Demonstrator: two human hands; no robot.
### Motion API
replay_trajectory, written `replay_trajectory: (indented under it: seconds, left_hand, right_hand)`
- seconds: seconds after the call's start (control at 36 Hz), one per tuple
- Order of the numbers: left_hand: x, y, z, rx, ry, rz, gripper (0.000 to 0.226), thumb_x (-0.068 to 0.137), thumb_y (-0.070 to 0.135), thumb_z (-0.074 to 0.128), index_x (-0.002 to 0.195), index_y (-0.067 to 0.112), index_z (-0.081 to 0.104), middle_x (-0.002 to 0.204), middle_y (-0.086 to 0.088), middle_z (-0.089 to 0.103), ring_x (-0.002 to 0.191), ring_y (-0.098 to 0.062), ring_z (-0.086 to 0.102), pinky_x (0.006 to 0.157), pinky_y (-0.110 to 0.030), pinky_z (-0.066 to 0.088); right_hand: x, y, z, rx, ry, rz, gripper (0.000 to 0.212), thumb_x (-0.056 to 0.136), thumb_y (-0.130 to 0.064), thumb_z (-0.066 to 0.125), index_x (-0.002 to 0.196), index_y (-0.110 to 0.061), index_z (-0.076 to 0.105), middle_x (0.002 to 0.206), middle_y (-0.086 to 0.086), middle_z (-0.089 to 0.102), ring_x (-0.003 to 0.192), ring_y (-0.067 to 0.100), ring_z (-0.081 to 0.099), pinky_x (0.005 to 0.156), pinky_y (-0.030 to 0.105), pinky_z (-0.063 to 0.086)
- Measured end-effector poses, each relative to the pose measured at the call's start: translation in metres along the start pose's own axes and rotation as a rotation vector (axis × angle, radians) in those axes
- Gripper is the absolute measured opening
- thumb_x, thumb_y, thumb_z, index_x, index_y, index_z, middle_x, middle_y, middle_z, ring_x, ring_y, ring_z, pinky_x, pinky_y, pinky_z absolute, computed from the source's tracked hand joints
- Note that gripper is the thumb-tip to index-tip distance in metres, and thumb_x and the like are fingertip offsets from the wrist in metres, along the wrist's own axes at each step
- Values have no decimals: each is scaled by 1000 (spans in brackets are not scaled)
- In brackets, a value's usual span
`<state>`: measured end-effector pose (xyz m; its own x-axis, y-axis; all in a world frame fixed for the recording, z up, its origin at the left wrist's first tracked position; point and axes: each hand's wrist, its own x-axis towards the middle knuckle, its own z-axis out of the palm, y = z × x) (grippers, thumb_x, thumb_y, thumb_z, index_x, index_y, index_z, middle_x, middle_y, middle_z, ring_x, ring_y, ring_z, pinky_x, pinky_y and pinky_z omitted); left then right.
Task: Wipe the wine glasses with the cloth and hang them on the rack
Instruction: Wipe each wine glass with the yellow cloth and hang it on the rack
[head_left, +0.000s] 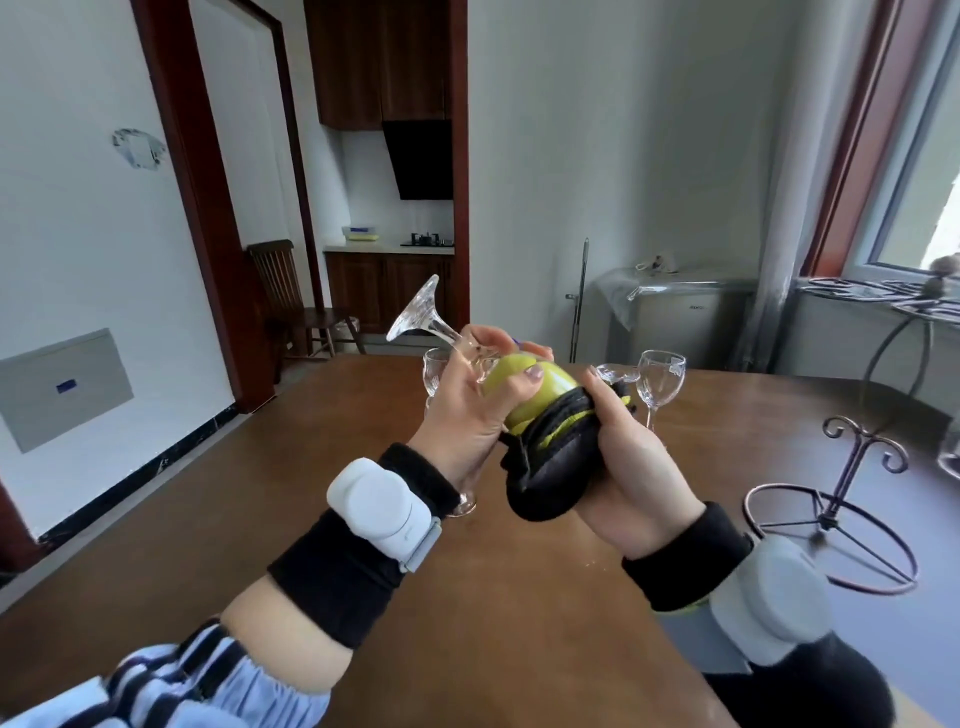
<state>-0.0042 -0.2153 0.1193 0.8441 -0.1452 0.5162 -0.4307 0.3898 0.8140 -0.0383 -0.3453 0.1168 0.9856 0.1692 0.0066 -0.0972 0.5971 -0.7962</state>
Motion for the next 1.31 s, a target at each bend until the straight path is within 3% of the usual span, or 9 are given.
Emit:
replay_trajectory:
  seconds: [0.17, 0.31, 0.42, 0.5, 0.67, 0.75, 0.97, 1.11, 1.31]
  left_hand:
    - [1, 0, 3, -75, -12, 17, 41, 67, 15, 73, 97, 15, 45, 97, -9, 67, 95, -25, 62, 88, -37, 52]
    - [4, 8, -10, -242, 33, -22, 31, 74, 7, 67, 94, 18, 46, 94, -11, 65, 99, -24, 63, 94, -36, 51]
    - [6, 11, -11, -298, 41, -31, 23, 78, 10, 58, 94, 19, 45, 93, -8, 67, 99, -20, 66, 95, -35, 52]
    - [7, 10, -6, -346, 61, -36, 20, 79, 12, 57, 94, 18, 45, 94, -8, 67, 99, -21, 67, 98, -36, 50]
    - [13, 1, -2, -362, 97, -94, 52, 72, 26, 68, 113, 7, 43, 105, -13, 65, 102, -17, 66, 91, -30, 50]
    - [9, 3, -4, -315, 92, -178, 35, 87, 27, 55, 113, 6, 46, 105, -9, 65, 104, -14, 65, 100, -35, 45]
    - [13, 5, -12, -330, 243, -219, 19, 95, 16, 45, 79, 11, 56, 80, -2, 65, 87, -14, 65, 103, -38, 45]
    - [17, -5, -18, -272, 243, -231, 9, 94, 13, 49, 100, 7, 49, 88, -9, 63, 84, -16, 69, 90, -36, 54]
    - [16, -10, -16, -250, 258, -245, 17, 92, 8, 51, 106, 9, 42, 89, -12, 64, 91, -24, 66, 84, -35, 57]
  right_hand:
    - [1, 2, 2, -164, 210, -250, 37, 98, -38, 56, 90, -2, 60, 92, 25, 66, 87, 46, 66, 83, 62, 54]
    - [10, -3, -30, -40, 396, -257, 33, 98, -34, 54, 104, -3, 60, 85, 13, 67, 73, 24, 69, 64, 33, 55]
    - [14, -8, -46, 195, 253, -75, 49, 98, -35, 39, 132, -4, 57, 119, 16, 68, 105, 28, 68, 86, 38, 54]
    - [12, -4, -48, 332, 152, -62, 53, 95, -32, 39, 138, -4, 52, 121, 15, 64, 113, 31, 62, 104, 44, 45]
    - [9, 5, -41, 405, -187, -112, 48, 74, -26, 42, 103, -6, 75, 118, 18, 69, 106, 33, 67, 100, 51, 45]
    - [9, 1, -42, 406, -260, -154, 48, 65, -21, 43, 97, -6, 76, 108, 19, 71, 98, 35, 69, 93, 52, 51]
    - [23, -2, -57, 45, 4, -108, 47, 75, -13, 38, 106, 9, 66, 96, 22, 73, 86, 34, 72, 90, 44, 52]
    - [29, -2, -59, -131, 118, -36, 33, 85, -14, 45, 109, 6, 58, 102, 27, 62, 91, 40, 63, 93, 57, 51]
    - [32, -9, -55, -102, 96, -40, 36, 99, -21, 40, 105, -17, 75, 97, 13, 74, 85, 25, 72, 69, 37, 58]
